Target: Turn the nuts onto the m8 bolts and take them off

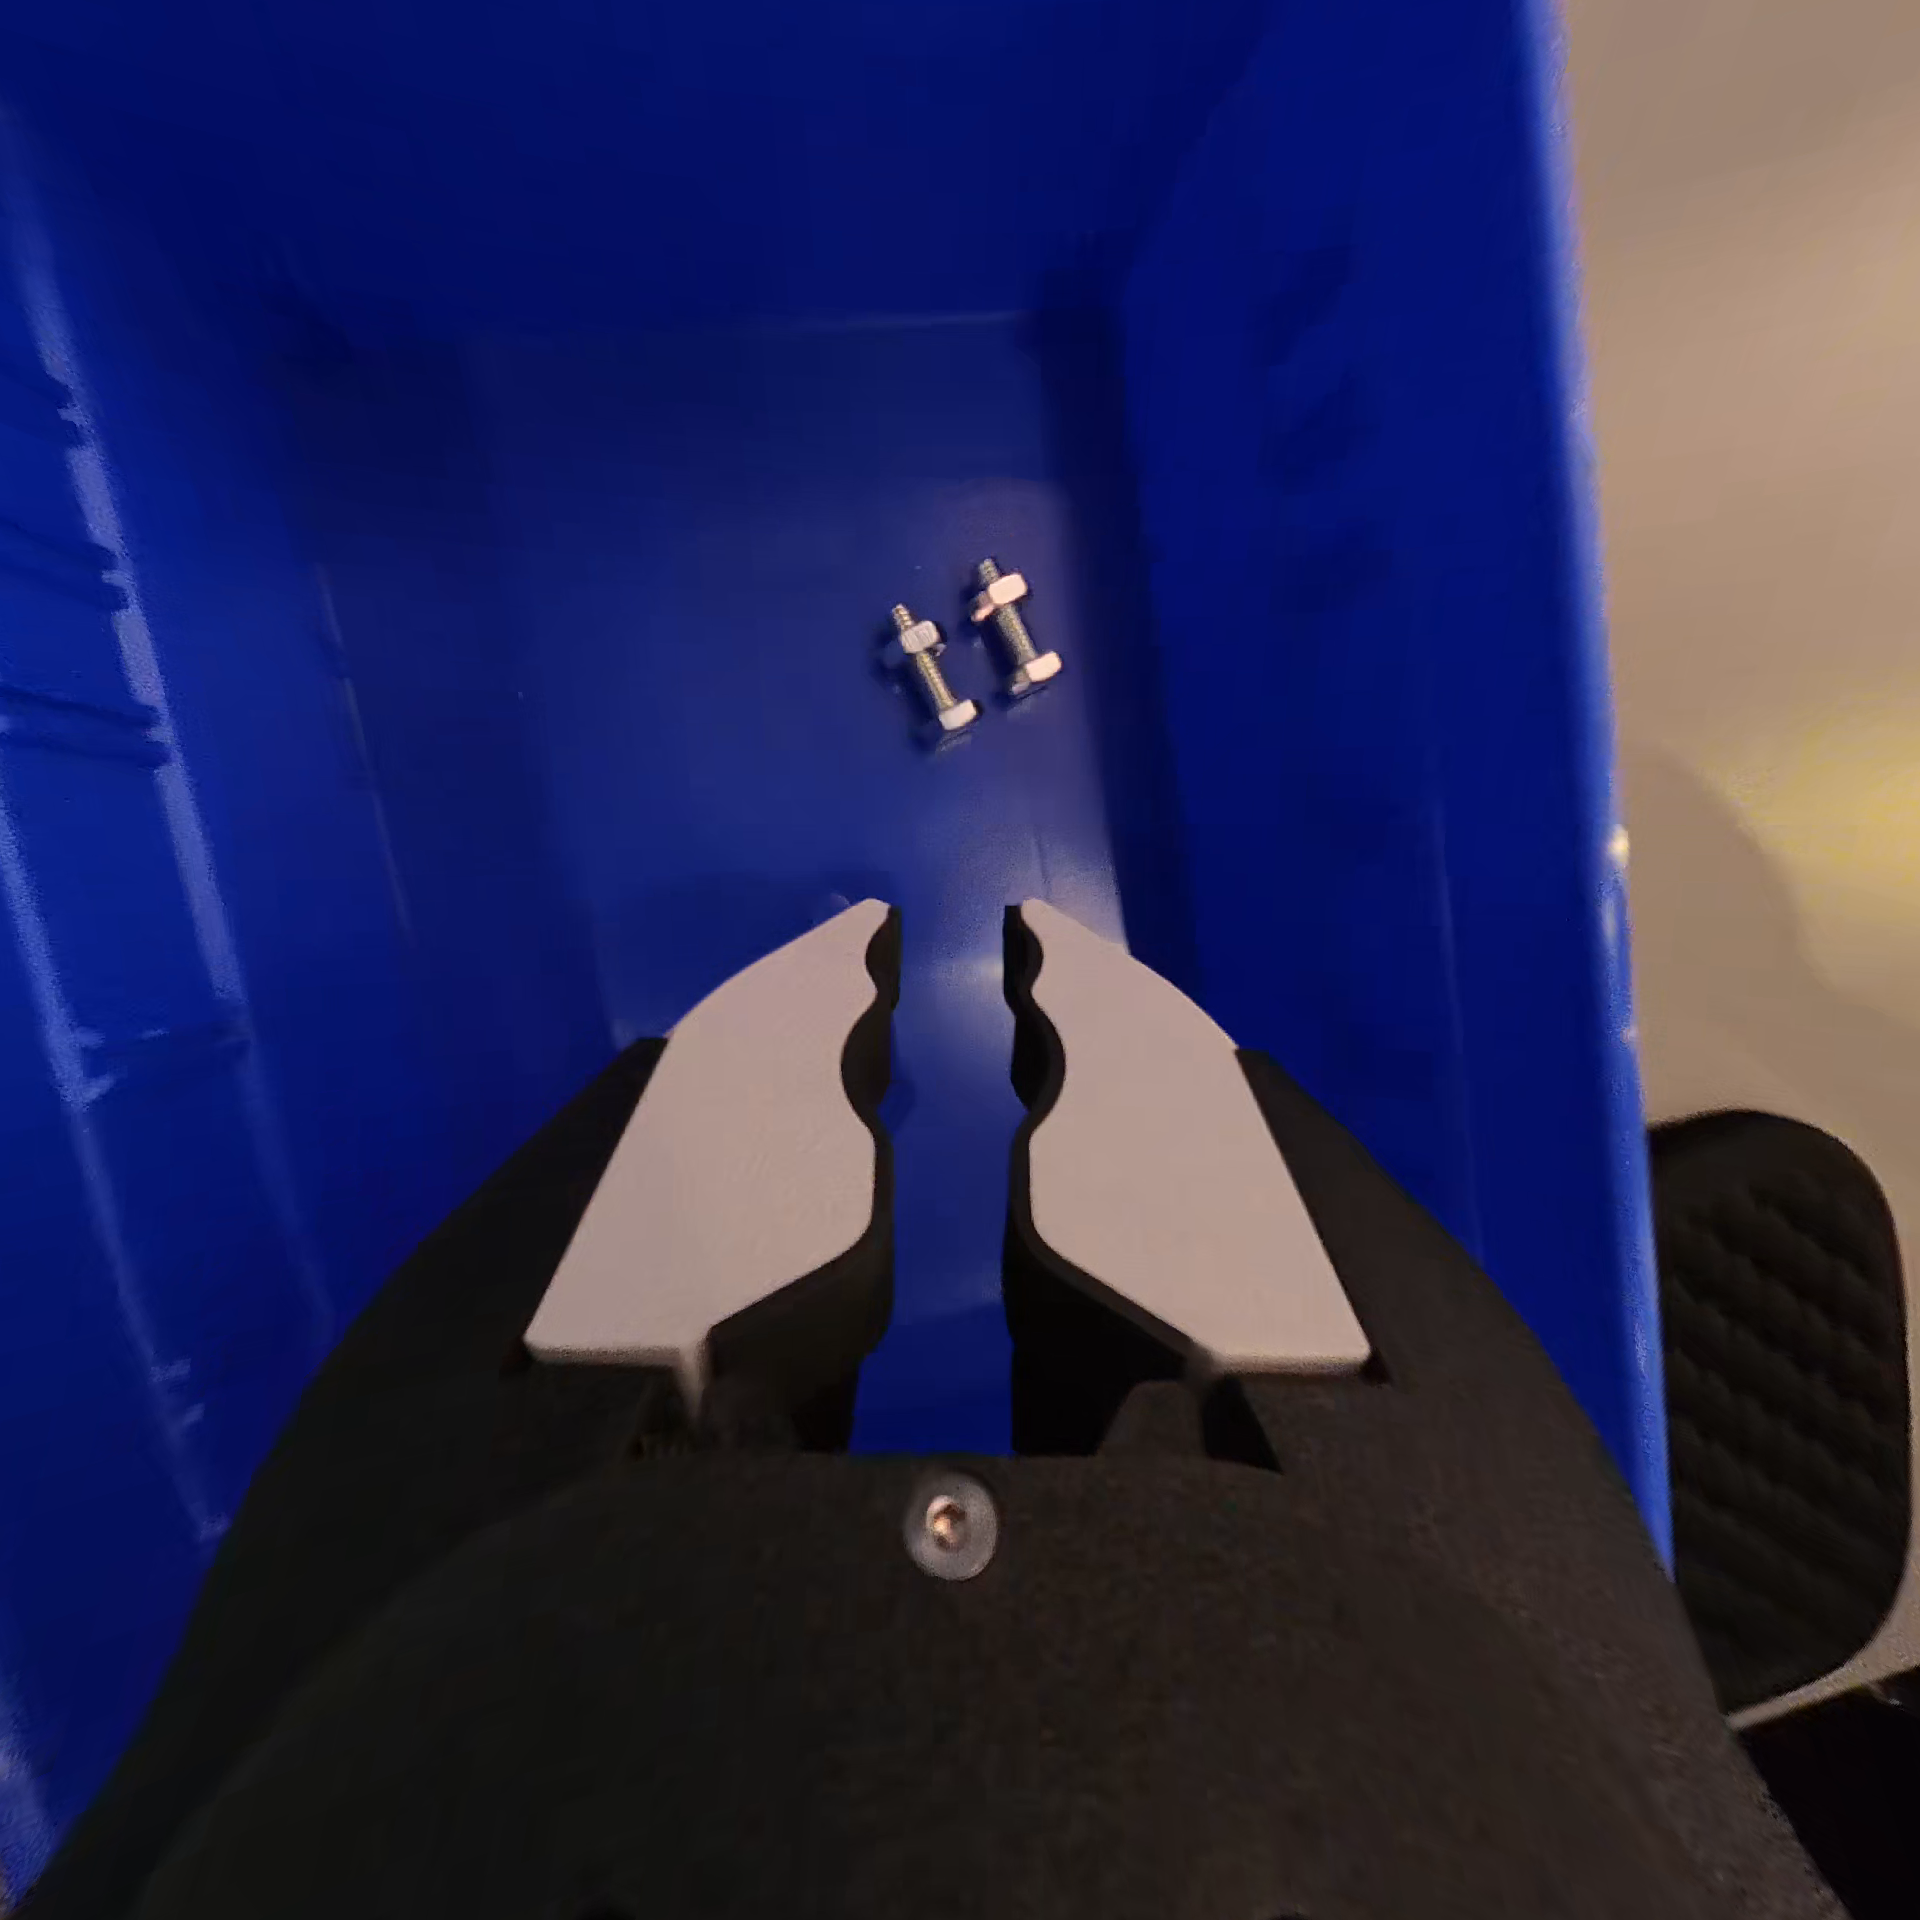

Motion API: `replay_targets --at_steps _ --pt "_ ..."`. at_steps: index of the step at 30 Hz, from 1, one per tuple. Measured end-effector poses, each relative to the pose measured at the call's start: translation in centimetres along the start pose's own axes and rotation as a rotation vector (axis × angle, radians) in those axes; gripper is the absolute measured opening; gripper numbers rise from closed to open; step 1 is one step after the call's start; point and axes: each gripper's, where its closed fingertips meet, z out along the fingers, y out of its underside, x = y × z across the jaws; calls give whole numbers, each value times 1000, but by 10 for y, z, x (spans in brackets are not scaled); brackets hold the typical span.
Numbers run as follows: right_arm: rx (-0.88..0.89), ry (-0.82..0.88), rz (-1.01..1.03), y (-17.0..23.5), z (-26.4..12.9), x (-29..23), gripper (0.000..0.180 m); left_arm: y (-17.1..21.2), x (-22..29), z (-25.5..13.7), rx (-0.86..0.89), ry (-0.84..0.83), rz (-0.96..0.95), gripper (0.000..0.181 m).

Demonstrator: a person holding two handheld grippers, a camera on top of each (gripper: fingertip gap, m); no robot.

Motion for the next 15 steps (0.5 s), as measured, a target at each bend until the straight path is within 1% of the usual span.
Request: replay_targets --at_steps 3,6,8,10,15 --pt "-1 -58 7 -3 5 -14 21 -10 0 14 -9 70 -98 15" --pt "-4 -66 1 -3 9 -19 21 -22 4 23 -10 150 -198 11" --pt "-24 -66 -2 1 11 -19 21 -26 2 30 -31 153 -220 9" --pt "-33 -67 3 3 12 -18 21 -25 -1 37 -69 132 -234 14" --pt "-30 -70 20 4 12 -12 21 -22 -3 51 -148 119 -267 16"
